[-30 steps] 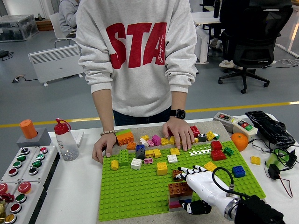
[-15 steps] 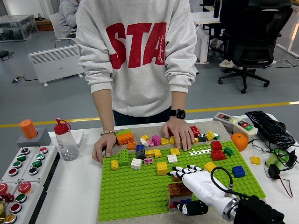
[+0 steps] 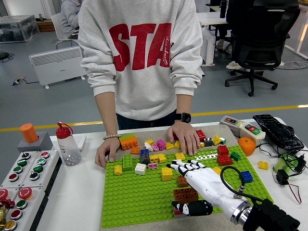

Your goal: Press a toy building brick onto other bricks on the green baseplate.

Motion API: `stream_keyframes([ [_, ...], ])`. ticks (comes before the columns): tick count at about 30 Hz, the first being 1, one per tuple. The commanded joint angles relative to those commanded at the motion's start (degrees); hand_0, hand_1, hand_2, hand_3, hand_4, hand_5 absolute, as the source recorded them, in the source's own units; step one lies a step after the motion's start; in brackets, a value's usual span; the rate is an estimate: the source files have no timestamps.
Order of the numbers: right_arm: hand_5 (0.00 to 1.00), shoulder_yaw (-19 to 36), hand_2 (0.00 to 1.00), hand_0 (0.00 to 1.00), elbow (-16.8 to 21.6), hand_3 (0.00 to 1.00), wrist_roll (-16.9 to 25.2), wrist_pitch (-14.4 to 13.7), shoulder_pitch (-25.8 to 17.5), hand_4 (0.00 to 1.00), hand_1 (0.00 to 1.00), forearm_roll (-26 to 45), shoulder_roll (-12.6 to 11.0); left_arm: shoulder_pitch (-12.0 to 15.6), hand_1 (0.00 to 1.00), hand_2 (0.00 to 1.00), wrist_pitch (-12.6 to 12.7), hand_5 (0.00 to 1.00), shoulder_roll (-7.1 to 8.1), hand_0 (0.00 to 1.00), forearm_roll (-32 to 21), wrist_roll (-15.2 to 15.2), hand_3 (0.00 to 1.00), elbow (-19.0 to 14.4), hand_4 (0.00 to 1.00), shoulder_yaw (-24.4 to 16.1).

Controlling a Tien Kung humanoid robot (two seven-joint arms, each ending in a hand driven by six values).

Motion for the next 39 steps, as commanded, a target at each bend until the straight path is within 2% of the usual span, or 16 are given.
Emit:
stream_keyframes([
  [5,0.269,-0.07,0.785,0.857,0.0,0.774,6.45,-7.81,-0.86,0.577,0.795,2.45,-0.71,-0.01,0.68,0.701,-0.03,0.998,0.0,0.659,0.07,0.03,0.574,0.0,0.292,-0.04],
  [6,0.181,-0.1,0.589,0.654,0.0,0.553,7.68,-9.16,-0.89,0.387,0.625,3.02,-0.77,-0.01,0.68,0.701,-0.03,0.998,0.0,0.658,0.08,0.04,0.575,0.0,0.292,-0.05],
  [9,0.181,-0.3,0.589,0.654,0.0,0.553,11.21,-12.42,-0.82,0.387,0.625,3.88,-0.88,0.0,0.68,0.701,-0.03,0.998,-0.01,0.658,0.11,0.06,0.575,0.0,0.292,-0.06],
  [11,0.181,-0.56,0.589,0.654,0.0,0.553,12.85,-12.91,-0.69,0.387,0.625,3.64,-0.89,-0.01,0.68,0.701,-0.03,0.998,-0.02,0.658,0.13,0.08,0.575,0.0,0.292,-0.08],
  [12,0.177,-0.73,0.58,0.658,-0.05,0.542,13.38,-12.8,-0.61,0.342,0.608,3.39,-0.87,-0.01,0.68,0.701,-0.04,0.998,-0.02,0.658,0.13,0.09,0.575,0.0,0.292,-0.07],
  [16,0.177,-1.24,0.58,0.658,-0.45,0.542,13.93,-11.59,-0.27,0.342,0.608,2.29,-0.76,0.0,0.68,0.701,-0.04,0.998,-0.03,0.658,0.11,0.09,0.575,0.0,0.292,-0.1],
  [26,0.189,-3.11,0.582,0.705,-2.4,0.541,12.15,-6.35,0.93,0.326,0.618,-0.46,-0.49,-0.03,0.679,0.702,-0.08,0.998,-0.02,0.658,0.12,0.14,0.574,0.0,0.294,-0.03],
  [35,0.194,-4.71,0.583,0.713,-3.45,0.543,10.68,-4.22,1.38,0.329,0.619,-1.59,-0.48,0.03,0.68,0.701,-0.09,0.998,-0.04,0.658,0.21,0.17,0.575,0.0,0.295,-0.01],
  [39,0.203,-4.91,0.582,0.713,-3.69,0.541,10.52,-4.1,1.19,0.333,0.618,-1.68,-0.58,0.11,0.68,0.702,-0.09,0.998,-0.04,0.658,0.34,0.18,0.575,0.0,0.295,-0.07],
])
